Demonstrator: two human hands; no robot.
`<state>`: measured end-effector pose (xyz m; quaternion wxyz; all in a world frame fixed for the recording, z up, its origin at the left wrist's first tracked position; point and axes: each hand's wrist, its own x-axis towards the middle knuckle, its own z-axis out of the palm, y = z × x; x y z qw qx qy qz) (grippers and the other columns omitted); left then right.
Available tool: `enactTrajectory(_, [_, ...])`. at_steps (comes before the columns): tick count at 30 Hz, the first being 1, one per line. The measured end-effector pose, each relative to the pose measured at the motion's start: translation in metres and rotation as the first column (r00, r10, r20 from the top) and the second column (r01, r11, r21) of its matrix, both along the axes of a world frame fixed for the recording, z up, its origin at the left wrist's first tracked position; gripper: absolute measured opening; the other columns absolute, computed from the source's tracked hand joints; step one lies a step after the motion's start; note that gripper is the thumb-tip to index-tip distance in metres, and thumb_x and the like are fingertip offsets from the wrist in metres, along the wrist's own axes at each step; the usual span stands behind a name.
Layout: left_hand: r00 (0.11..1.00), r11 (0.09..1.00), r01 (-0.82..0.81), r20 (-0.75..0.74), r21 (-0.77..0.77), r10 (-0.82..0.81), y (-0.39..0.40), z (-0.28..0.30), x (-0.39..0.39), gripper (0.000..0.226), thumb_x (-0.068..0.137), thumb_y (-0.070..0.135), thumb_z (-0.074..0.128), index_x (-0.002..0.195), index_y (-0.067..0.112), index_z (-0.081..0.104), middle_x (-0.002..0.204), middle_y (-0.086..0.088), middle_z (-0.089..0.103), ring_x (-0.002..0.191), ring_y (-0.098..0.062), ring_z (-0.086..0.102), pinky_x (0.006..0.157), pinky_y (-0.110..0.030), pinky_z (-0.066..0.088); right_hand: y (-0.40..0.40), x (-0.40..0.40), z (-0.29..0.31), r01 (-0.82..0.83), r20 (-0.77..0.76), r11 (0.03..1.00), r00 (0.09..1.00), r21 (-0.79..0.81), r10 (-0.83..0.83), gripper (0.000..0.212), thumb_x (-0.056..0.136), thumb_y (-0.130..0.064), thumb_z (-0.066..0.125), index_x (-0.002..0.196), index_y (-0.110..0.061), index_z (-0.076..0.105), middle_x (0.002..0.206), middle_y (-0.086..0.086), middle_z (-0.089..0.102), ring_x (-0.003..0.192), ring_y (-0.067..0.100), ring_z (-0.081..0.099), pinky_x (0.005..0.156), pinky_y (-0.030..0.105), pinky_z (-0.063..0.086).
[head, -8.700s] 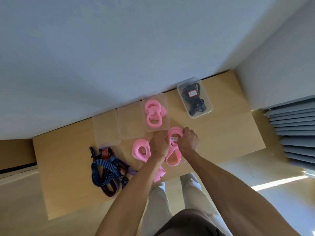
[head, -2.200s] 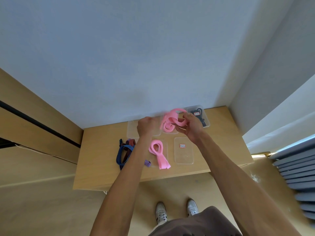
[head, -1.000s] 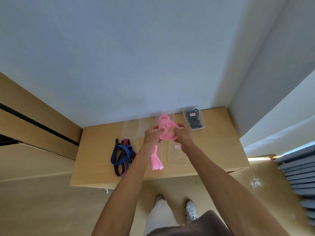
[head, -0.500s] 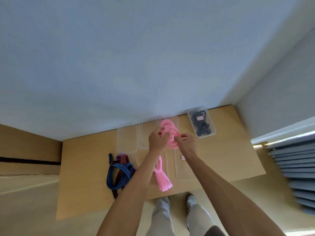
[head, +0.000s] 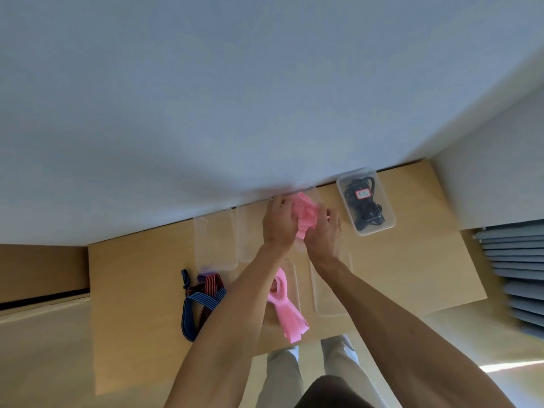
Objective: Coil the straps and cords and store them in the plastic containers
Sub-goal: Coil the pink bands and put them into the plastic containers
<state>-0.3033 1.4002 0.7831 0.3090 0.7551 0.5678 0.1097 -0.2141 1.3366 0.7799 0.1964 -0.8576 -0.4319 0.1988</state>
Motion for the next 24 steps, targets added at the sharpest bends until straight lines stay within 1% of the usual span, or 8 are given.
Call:
enactTrajectory(2, [0.999, 0.999, 0.031, -0.011, 0.045, -0.031, 0.005, 0.003, 0.0, 0.032, 0.097, 0.011, 0.053, 0.127, 0.01, 0.065, 0.126, -0.008, 0.06, 0.118, -0.025, 0.052, 0.094, -0.038, 0.047, -0.001, 0.0, 0.001, -0.099, 0.069, 0.98, 0.994, 0.17, 0.089, 0.056, 0.076, 0.012, 0.061, 0.128, -0.009, 0.061, 0.109, 0.016, 0.058, 0.086, 0.034, 0.058, 0.06, 0.04, 0.052])
enactTrajectory(5, [1.0, 0.998, 0.028, 0.007, 0.064, -0.029, 0.013, 0.006, -0.001, 0.031, 0.103, 0.017, 0.049, 0.128, 0.01, 0.065, 0.125, -0.008, 0.064, 0.117, -0.025, 0.056, 0.096, -0.037, 0.047, 0.005, 0.007, 0.001, -0.166, 0.174, 0.964, 0.976, 0.206, 0.13, 0.047, 0.077, 0.006, 0.069, 0.122, -0.011, 0.067, 0.103, 0.013, 0.065, 0.084, 0.032, 0.062, 0.062, 0.041, 0.056])
enactTrajectory(9, [0.997, 0.994, 0.074, -0.016, 0.075, -0.073, 0.015, 0.001, 0.004, 0.027, 0.101, 0.01, 0.051, 0.119, 0.007, 0.07, 0.118, -0.011, 0.067, 0.111, -0.029, 0.059, 0.089, -0.039, 0.051, 0.017, 0.016, -0.006, -0.163, 0.105, 0.987, 0.981, -0.002, 0.162, 0.018, 0.082, 0.003, 0.067, 0.098, -0.005, 0.073, 0.097, 0.015, 0.066, 0.083, 0.036, 0.063, 0.062, 0.039, 0.052])
enactTrajectory(11, [0.994, 0.991, 0.111, -0.011, 0.08, -0.11, 0.012, -0.005, 0.008, 0.02, 0.095, 0.005, 0.057, 0.106, 0.005, 0.074, 0.115, -0.01, 0.068, 0.111, -0.03, 0.059, 0.086, -0.042, 0.053, 0.021, 0.022, -0.013, -0.169, 0.109, 0.97, 0.976, -0.176, 0.19, 0.019, 0.089, -0.002, 0.058, 0.097, -0.008, 0.074, 0.094, 0.012, 0.067, 0.086, 0.033, 0.06, 0.068, 0.038, 0.044])
enactTrajectory(14, [0.979, 0.98, 0.188, -0.089, 0.072, -0.181, 0.008, -0.017, 0.013, 0.014, 0.087, 0.002, 0.065, 0.098, 0.001, 0.074, 0.111, -0.013, 0.07, 0.111, -0.035, 0.061, 0.077, -0.046, 0.057, 0.018, 0.026, -0.019, -0.194, 0.228, 0.934, 0.936, -0.302, 0.268, 0.025, 0.092, -0.008, 0.05, 0.091, -0.016, 0.073, 0.083, 0.002, 0.069, 0.091, 0.027, 0.051, 0.076, 0.037, 0.032])
enactTrajectory(18, [0.949, 0.946, 0.294, -0.16, 0.135, -0.272, 0.002, -0.029, 0.017, 0.018, 0.066, 0.005, 0.085, 0.082, 0.005, 0.076, 0.089, -0.01, 0.072, 0.089, -0.031, 0.07, 0.054, -0.03, 0.056, 0.01, 0.027, -0.027, -0.256, 0.276, 0.889, 0.886, -0.379, 0.372, 0.022, 0.092, -0.009, 0.052, 0.1, -0.021, 0.069, 0.09, -0.001, 0.065, 0.096, 0.026, 0.044, 0.079, 0.036, 0.031])
enactTrajectory(21, [0.943, 0.943, 0.309, -0.17, 0.123, -0.287, 0.004, -0.034, 0.019, 0.009, 0.075, 0.007, 0.079, 0.083, 0.005, 0.074, 0.093, -0.01, 0.07, 0.094, -0.029, 0.067, 0.059, -0.032, 0.057, 0.012, 0.026, -0.03, -0.287, 0.252, 0.873, 0.88, -0.395, 0.403, 0.029, 0.092, -0.008, 0.05, 0.114, -0.02, 0.064, 0.103, 0.004, 0.057, 0.1, 0.028, 0.042, 0.083, 0.037, 0.031])
enactTrajectory(24, [0.94, 0.929, 0.326, -0.165, 0.177, -0.298, 0.006, -0.026, 0.021, 0.013, 0.071, 0.003, 0.082, 0.079, 0.004, 0.072, 0.088, -0.012, 0.069, 0.086, -0.031, 0.068, 0.059, -0.03, 0.055, 0.016, 0.025, -0.022, -0.272, 0.245, 0.887, 0.894, -0.373, 0.376, 0.021, 0.088, -0.005, 0.054, 0.102, -0.016, 0.065, 0.106, 0.005, 0.053, 0.099, 0.028, 0.043, 0.084, 0.037, 0.033])
